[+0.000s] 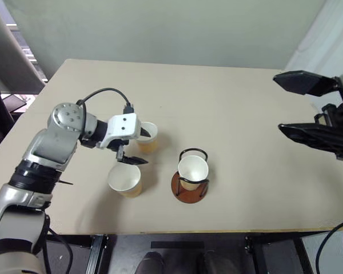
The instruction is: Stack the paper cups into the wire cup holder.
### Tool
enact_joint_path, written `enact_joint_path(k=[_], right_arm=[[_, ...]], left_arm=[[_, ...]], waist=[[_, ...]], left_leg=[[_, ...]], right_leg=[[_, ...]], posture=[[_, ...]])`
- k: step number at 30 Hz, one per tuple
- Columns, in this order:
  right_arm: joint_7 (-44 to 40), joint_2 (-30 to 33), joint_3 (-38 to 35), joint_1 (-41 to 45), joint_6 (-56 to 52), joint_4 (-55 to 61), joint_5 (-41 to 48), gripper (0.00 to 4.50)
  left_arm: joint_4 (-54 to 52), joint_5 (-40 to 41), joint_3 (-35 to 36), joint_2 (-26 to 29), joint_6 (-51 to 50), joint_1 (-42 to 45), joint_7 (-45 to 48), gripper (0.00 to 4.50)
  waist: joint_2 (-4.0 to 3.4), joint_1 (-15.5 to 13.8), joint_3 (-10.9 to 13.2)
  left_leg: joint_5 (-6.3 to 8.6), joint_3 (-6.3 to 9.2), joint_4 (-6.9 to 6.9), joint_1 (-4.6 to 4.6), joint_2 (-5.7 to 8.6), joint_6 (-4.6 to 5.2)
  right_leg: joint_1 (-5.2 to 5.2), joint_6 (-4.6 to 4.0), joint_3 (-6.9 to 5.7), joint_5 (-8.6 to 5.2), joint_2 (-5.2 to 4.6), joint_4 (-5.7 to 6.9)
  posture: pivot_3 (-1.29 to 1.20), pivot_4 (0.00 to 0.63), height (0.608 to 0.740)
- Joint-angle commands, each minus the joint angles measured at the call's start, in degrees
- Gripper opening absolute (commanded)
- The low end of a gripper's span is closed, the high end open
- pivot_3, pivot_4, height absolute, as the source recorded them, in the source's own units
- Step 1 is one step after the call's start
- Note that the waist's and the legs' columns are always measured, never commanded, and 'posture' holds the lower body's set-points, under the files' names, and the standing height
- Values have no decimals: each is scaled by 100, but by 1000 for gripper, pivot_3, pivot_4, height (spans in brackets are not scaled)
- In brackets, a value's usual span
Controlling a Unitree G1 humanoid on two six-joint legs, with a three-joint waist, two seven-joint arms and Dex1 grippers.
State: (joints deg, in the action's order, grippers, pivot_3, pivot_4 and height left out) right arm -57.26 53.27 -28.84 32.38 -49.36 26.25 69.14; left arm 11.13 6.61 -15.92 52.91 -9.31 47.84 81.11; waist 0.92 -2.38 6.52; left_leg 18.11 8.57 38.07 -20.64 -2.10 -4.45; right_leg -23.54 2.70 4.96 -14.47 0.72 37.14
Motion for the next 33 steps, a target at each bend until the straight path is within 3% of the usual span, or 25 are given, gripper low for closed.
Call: enact_joint_path(k=[1,10,14,23,28,33], right_arm=[[163,147,-234,-108,154,223,137,4445],[185,310,-124,-266,335,247,81,4445],[181,379,-124,-322,368,257,77,4500],[179,493,-145,-429,453,218,74,4500],[138,511,-72,-417,522,157,9,4500],[39,555,-4,-365,601,36,-97,4500]], left_arm=[[258,-199,158,72,243,175,14,4500],[754,-562,43,-207,611,238,-70,4500],[894,-665,48,-422,683,354,-106,3602],[1028,-723,98,-493,765,427,-39,213],[943,-671,170,-432,724,401,-6,68],[573,62,659,-435,340,783,275,68]], waist=[[0,0,0],[0,-17,0],[1,-39,0],[1,-39,-1],[1,-42,-1],[3,-51,-2]], left_leg=[[0,4,1,-3,0,0],[1,18,9,-21,3,2],[1,18,18,-30,6,2],[1,3,20,-30,6,3],[1,3,21,-30,8,3],[1,-1,23,-36,7,3]], right_leg=[[-1,0,0,0,-1,-1],[-3,11,-5,6,-1,-12],[-4,19,-7,10,-1,-13],[-4,21,-7,11,0,-13],[-4,24,-7,12,0,-13],[-6,25,-9,13,1,-13]], posture=[[0,150,740],[0,150,740],[0,150,740],[0,150,740],[0,150,740],[0,150,740]])
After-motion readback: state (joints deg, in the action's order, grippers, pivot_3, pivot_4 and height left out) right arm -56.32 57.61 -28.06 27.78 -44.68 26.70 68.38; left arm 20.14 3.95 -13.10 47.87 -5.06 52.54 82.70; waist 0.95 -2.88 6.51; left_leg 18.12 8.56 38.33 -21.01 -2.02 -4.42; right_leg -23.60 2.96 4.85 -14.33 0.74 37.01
